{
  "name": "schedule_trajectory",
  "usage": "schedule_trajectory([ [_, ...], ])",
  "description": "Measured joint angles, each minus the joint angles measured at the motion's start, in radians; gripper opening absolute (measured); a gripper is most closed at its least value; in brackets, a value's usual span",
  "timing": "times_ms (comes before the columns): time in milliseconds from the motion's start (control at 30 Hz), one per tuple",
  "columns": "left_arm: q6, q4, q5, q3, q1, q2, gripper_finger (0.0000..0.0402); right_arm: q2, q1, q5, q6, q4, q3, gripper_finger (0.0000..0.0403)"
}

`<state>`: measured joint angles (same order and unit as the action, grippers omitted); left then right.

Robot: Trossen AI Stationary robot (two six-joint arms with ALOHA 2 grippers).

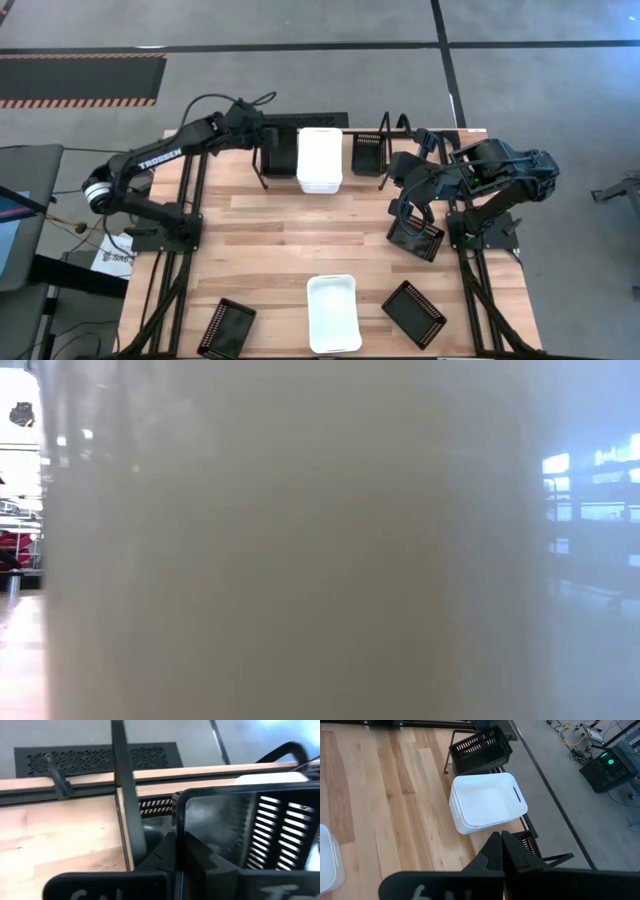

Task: Stack baskets on shelf by color
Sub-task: Stack the black bin on top of the left black bin on the shelf

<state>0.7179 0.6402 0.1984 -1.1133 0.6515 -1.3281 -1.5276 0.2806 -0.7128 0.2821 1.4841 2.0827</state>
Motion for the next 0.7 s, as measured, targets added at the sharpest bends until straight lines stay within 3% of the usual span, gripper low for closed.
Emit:
schedule_trajectory([
  [433,-0.008,0.009,-0.087,-0.002,0.067,-0.1,0.0,0.0,0.0,0.002,-0.002,0.004,0.0,0.0001],
  [700,-0.019,0.014,-0.088,-0.003,0.07,-0.106,0.0,0.0,0.0,0.002,-0.003,0.004,0.0,0.0001],
])
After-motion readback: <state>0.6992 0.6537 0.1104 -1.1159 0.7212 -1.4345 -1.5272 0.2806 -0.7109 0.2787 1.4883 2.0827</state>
